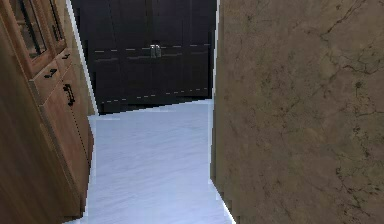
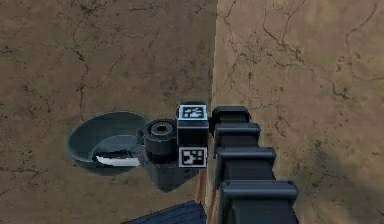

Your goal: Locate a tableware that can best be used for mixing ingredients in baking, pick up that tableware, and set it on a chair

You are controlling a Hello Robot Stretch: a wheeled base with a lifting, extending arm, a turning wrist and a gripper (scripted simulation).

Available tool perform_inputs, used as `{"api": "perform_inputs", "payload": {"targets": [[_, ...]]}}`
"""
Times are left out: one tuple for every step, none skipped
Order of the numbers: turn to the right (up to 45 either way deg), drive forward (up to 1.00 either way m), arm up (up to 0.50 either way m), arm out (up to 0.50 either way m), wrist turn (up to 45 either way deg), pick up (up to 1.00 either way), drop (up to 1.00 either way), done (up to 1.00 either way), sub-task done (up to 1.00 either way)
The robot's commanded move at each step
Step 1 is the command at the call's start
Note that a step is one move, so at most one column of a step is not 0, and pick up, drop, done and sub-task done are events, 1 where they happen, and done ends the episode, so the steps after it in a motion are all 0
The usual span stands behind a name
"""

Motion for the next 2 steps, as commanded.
{"api": "perform_inputs", "payload": {"targets": [[0.0,0.0,0.0,0.0,27.0,0.0,0.0,0.0,0.0],[0.0,0.0,0.0,0.0,0.0,0.0,1.0,0.0,0.0]]}}
